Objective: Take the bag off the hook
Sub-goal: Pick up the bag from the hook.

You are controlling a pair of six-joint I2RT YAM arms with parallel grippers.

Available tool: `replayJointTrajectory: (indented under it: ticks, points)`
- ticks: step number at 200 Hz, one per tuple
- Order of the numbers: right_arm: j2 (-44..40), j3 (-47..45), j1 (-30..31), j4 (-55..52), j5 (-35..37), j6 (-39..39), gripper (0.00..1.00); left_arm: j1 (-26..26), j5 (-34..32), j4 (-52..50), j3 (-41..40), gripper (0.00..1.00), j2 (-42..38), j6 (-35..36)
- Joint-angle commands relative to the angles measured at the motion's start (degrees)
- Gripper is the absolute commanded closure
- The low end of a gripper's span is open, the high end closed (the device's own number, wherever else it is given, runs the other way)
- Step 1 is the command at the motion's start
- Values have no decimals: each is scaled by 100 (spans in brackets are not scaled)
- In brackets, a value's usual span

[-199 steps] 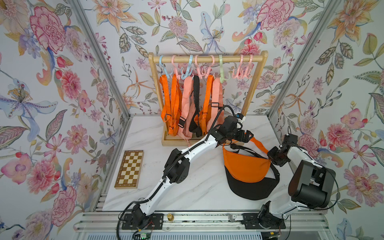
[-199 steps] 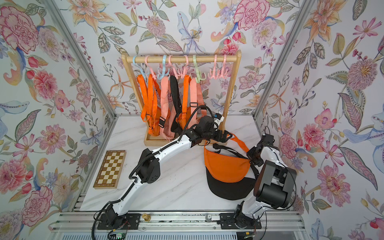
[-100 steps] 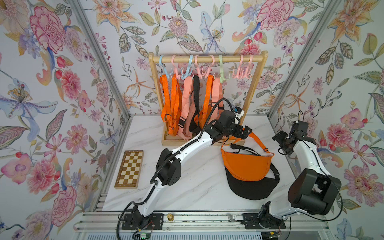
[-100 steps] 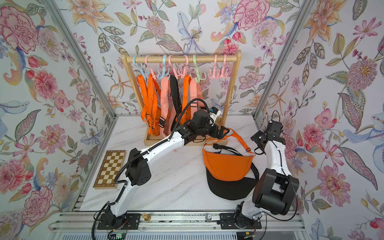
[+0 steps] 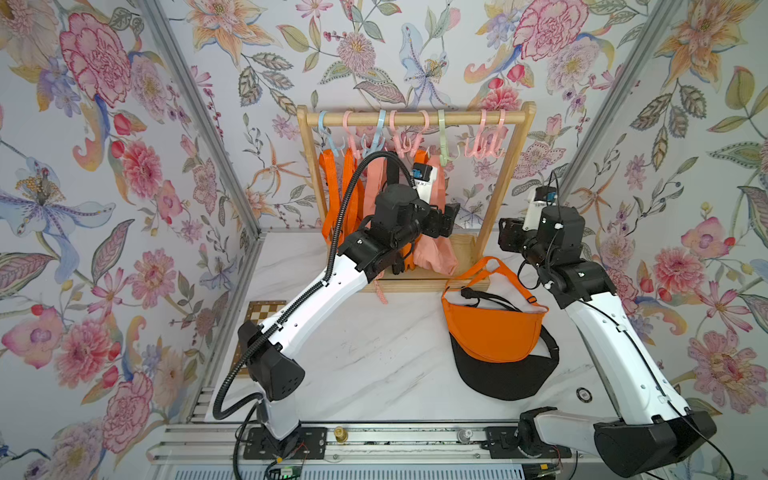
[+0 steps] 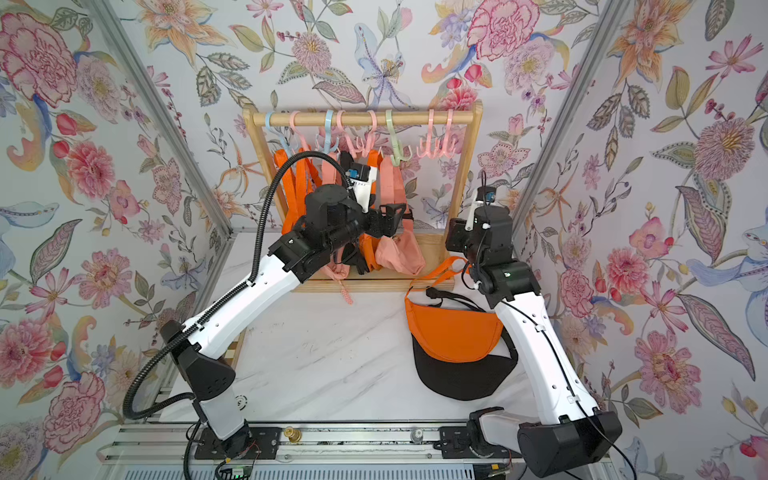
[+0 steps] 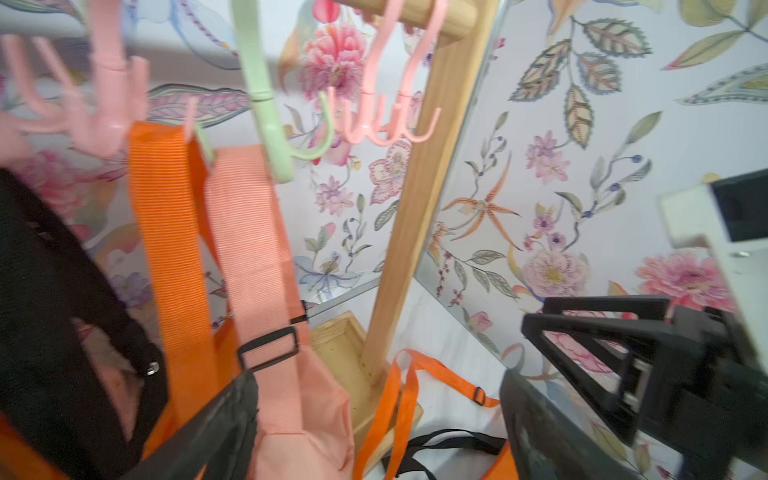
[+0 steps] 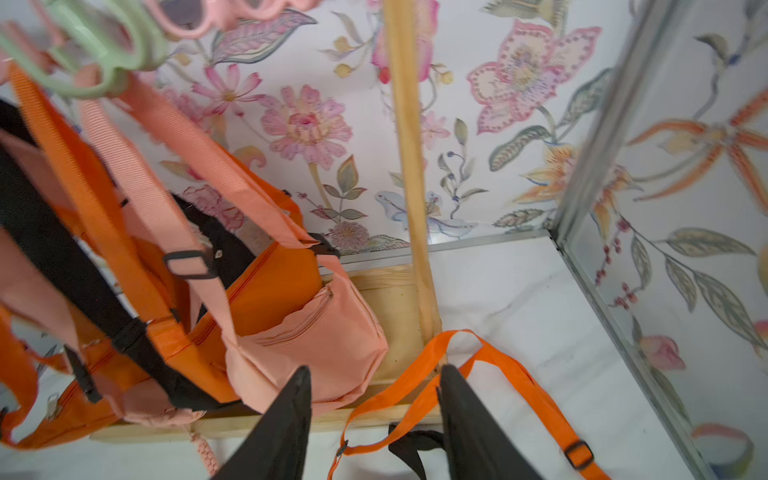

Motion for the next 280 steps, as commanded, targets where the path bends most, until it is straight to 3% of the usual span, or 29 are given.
replayJointTrajectory:
  ticks: [1,33,55,84,111,145,163,183,207,280]
  points:
    - [350,298,521,435,-379,-955,55,416,47,199,-485,25,8,-35]
    - [1066,897,869,681,-520,-1357,58,777,547,557,-512,31,291,-191]
    - [1523,1270,878,975,-646,-1433,53,835,607,612,-343,23,551,-175]
    - [2011,1510,873,1588,-770,-1472,46,941,662,619,-87,24,889,-174]
    - [2561,2019,869,1779,-987,-1395,47,1001,721,587,204,36,1225,-232]
    - [3193,2746,864,1819,-1127,-1290,49,1063,767,421,689,61,1603,-259]
    - [3444,3099,856,1828,-1164,-1243,60,1097,756,289,905,76,1742,-250]
    - [3603,3442,871,1819,-1229,-1210,85,1123,755,260,940,82,1768,-245]
    - [3623,3673,895,1828,-1194,-1158,100,1141,731,243,895,85,1723,-224]
    - [3153,4001,935,1963,-1452,-877,100,1198,545,464,50,87,1320,-332]
